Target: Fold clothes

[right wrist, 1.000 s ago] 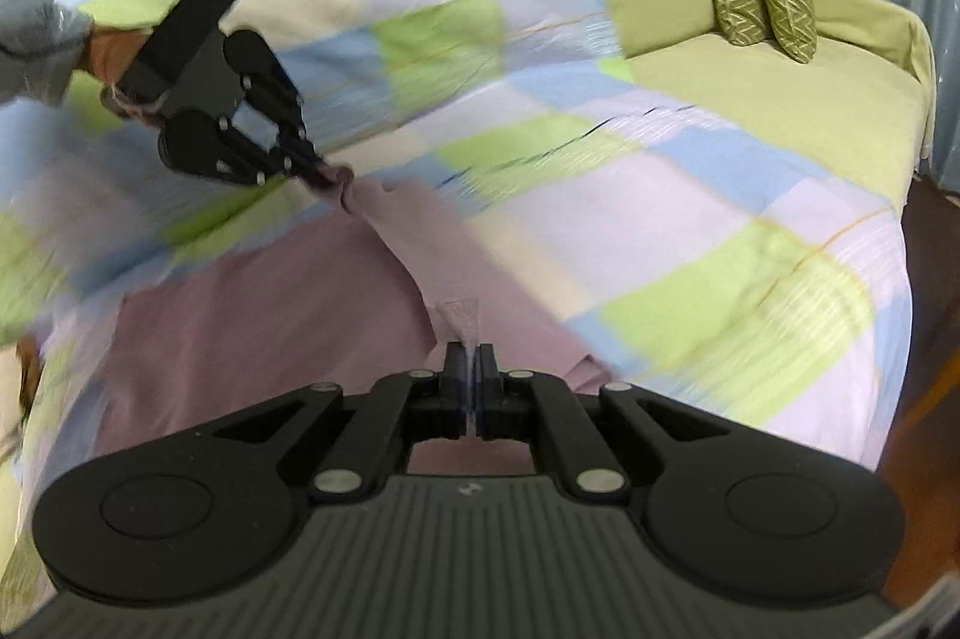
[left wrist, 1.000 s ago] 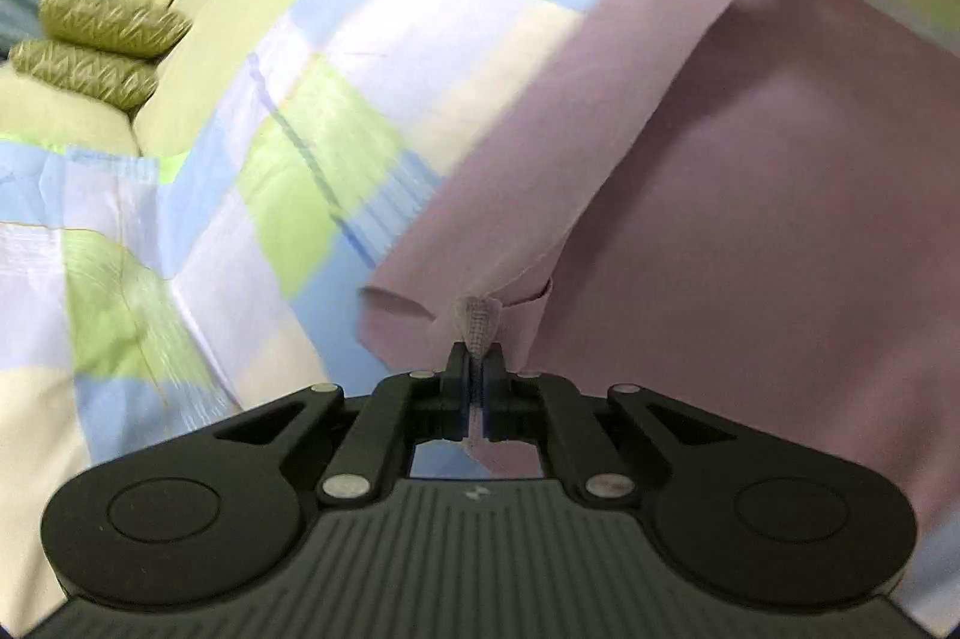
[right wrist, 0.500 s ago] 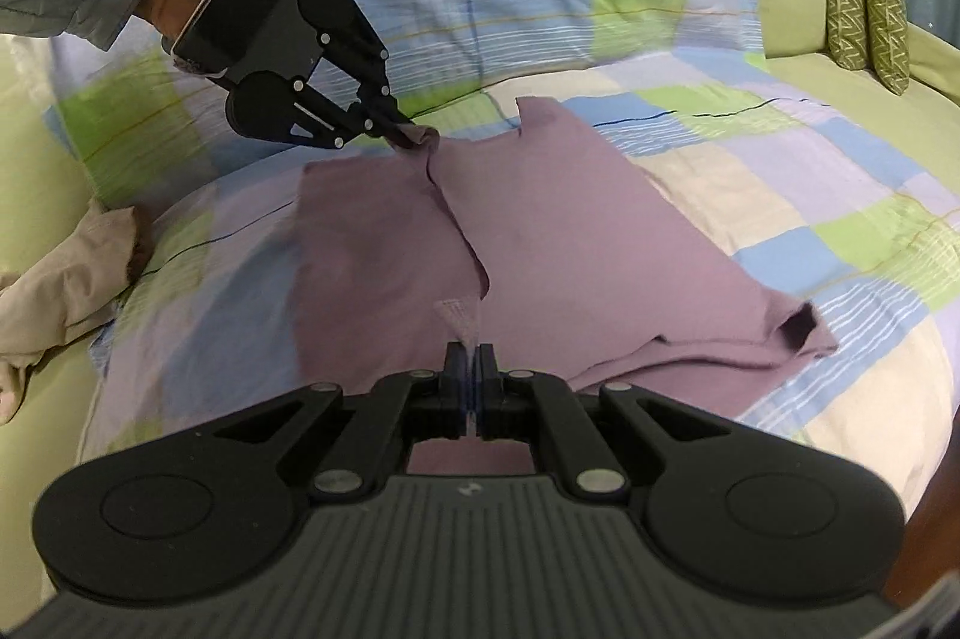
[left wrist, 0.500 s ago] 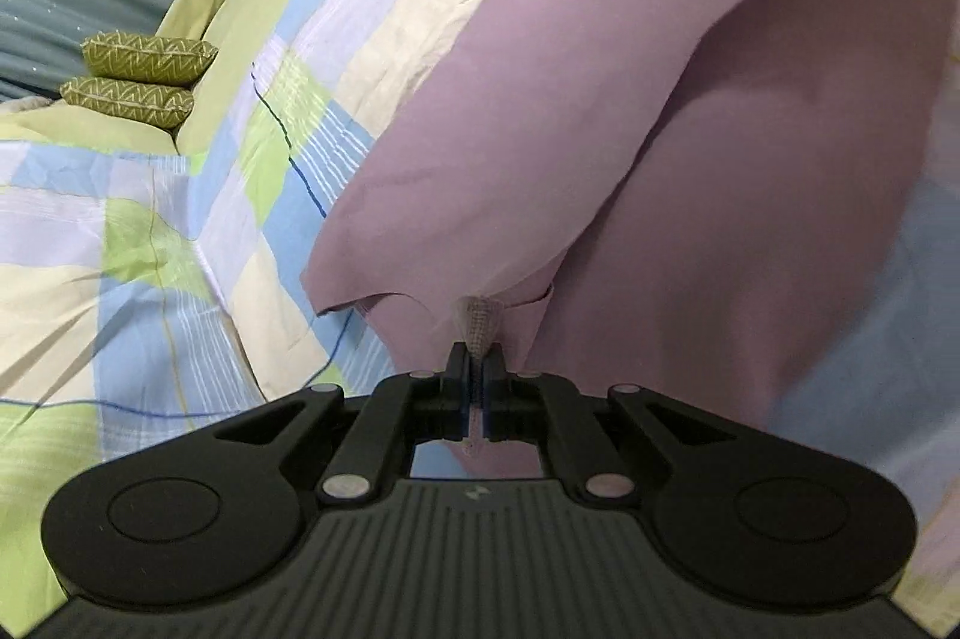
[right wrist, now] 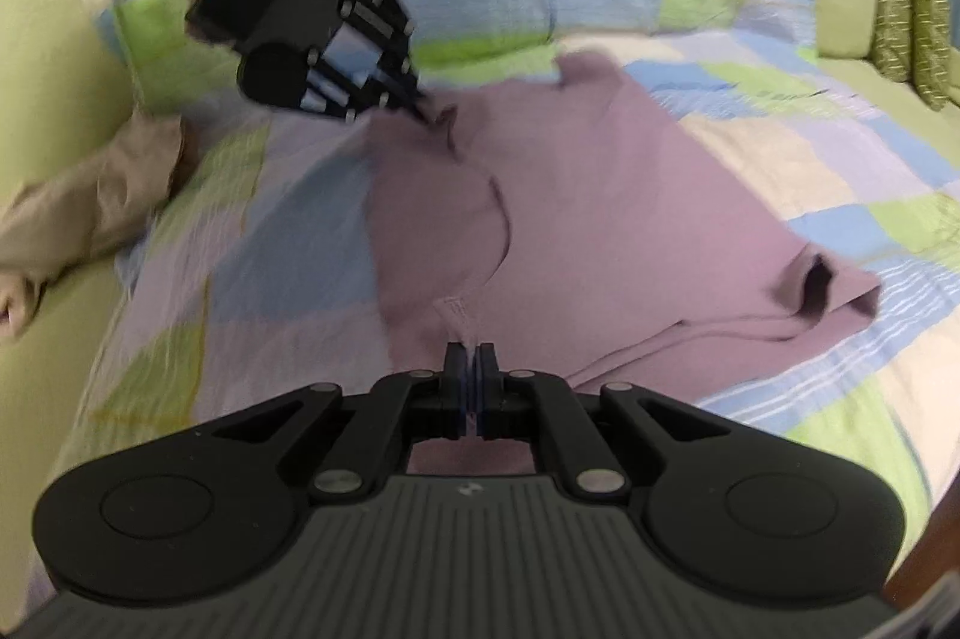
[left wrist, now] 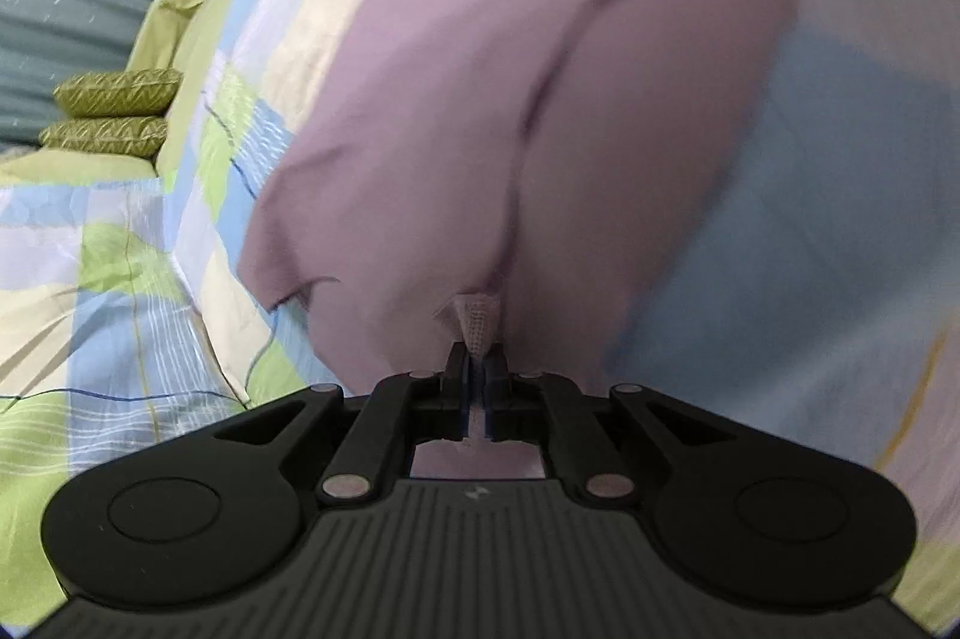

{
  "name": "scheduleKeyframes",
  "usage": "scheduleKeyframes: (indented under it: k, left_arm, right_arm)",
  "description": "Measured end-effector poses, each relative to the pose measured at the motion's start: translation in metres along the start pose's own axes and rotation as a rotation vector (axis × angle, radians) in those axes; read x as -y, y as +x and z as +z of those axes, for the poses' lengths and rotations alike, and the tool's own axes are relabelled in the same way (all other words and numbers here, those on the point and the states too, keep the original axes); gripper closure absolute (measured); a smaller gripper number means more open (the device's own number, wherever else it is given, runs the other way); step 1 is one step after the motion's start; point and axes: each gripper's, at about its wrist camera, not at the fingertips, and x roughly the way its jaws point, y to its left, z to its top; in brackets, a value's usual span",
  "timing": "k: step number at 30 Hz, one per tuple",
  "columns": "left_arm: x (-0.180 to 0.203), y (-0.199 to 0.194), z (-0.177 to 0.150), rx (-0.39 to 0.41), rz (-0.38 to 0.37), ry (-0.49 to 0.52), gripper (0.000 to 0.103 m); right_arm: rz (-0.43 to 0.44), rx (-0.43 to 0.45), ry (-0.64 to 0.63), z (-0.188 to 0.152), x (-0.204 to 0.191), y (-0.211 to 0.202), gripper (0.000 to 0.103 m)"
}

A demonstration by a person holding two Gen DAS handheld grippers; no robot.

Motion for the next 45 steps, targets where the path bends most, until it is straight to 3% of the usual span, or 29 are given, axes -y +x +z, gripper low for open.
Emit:
scheduleKeyframes:
  k: [2,3,8,13,17,19,22,25,29,31,34,36,41,45]
  left_arm:
    - [0.008,-0.005,-0.005,-0.005,0.013,0.041,0.096]
    - [0.011,-0.008,-0.008,-0.005,0.028,0.066,0.095]
    - [0.007,-0.012,-0.003,0.017,0.081,0.077,0.088]
    - [0.014,0.010,-0.004,-0.040,0.121,0.131,0.087]
    - [0.037,0.011,-0.012,-0.047,0.095,0.272,0.089]
    - [0.040,0.010,-0.015,-0.058,0.099,0.301,0.082]
    - [0.030,0.008,-0.018,-0.085,0.118,0.250,0.061]
    - [0.002,-0.001,-0.012,-0.101,0.136,0.019,0.057]
    - [-0.032,-0.017,0.003,-0.007,0.075,-0.375,0.058]
    - [-0.037,-0.008,0.008,-0.015,0.042,-0.489,0.058]
    - [-0.030,0.012,0.010,-0.114,-0.008,-0.579,0.058]
    - [-0.032,0.001,0.013,-0.123,-0.005,-0.710,0.058]
    - [-0.038,-0.026,0.020,-0.145,0.002,-1.037,0.059]
    - [-0.034,-0.057,0.043,-0.068,-0.112,-1.535,0.057]
  right_arm:
    - [0.022,-0.029,-0.020,0.001,-0.005,0.001,0.075]
    - [0.031,-0.028,-0.022,0.003,-0.007,-0.002,0.074]
    - [0.014,-0.020,-0.053,0.009,-0.012,-0.017,0.075]
    - [0.033,-0.037,-0.075,0.010,-0.014,-0.016,0.075]
    - [0.083,-0.057,-0.042,0.009,-0.014,-0.017,0.071]
    - [0.095,-0.072,-0.025,0.009,-0.014,-0.016,0.071]
    - [0.105,-0.069,-0.010,0.009,-0.014,-0.020,0.071]
    - [0.107,-0.040,-0.005,0.012,-0.013,-0.027,0.071]
    - [0.092,-0.012,0.028,0.016,-0.004,-0.029,0.077]
    - [0.078,-0.013,0.049,0.015,0.002,-0.026,0.078]
    - [0.079,-0.051,0.064,0.010,0.006,-0.015,0.082]
    - [0.100,-0.084,0.067,0.008,0.007,-0.010,0.084]
    - [0.146,-0.050,0.121,0.014,0.019,-0.029,0.084]
    - [0.047,-0.071,0.056,0.023,0.046,-0.044,0.083]
